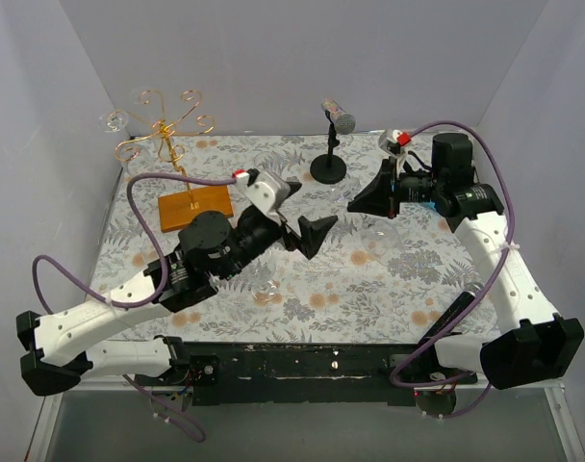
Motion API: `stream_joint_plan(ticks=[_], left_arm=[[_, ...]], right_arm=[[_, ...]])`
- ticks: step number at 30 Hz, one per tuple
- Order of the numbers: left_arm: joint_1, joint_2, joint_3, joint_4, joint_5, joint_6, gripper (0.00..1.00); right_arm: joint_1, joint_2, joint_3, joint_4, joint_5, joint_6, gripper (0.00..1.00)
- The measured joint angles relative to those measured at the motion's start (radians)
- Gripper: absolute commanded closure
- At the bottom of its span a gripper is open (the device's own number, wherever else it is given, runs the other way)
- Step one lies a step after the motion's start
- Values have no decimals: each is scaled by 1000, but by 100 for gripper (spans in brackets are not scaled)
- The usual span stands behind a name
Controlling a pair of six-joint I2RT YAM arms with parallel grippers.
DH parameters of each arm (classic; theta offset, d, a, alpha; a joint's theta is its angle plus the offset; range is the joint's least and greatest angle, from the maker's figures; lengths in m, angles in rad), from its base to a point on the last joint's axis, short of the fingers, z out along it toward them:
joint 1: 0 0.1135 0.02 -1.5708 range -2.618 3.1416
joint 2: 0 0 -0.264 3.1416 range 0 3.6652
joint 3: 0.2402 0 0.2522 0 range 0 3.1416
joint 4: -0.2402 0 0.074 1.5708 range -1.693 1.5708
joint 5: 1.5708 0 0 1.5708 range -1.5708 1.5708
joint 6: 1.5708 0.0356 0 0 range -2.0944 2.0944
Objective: Place the wine glass upside down on the wine glass rack
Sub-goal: Turn the wine glass upside down at the wine rack.
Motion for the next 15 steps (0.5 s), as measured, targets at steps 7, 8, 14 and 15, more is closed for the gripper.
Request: stream_joint_plan(ticks=[7,8,14,15], left_arm=[[360,-44,-34,40,418,-516,2],[425,-43,-55,68,493,-613,2],[578,23,-143,276,802,-1060,2],[581,39,-159,318,838,-1119,2]], right_arm=[[-3,-70,-43,55,-23,-135,99],[-4,-76,-42,58,-33,-166,99],[-9,-51,11,64,-148,-340,99],[-9,-45,22,71,-170,-357,99]])
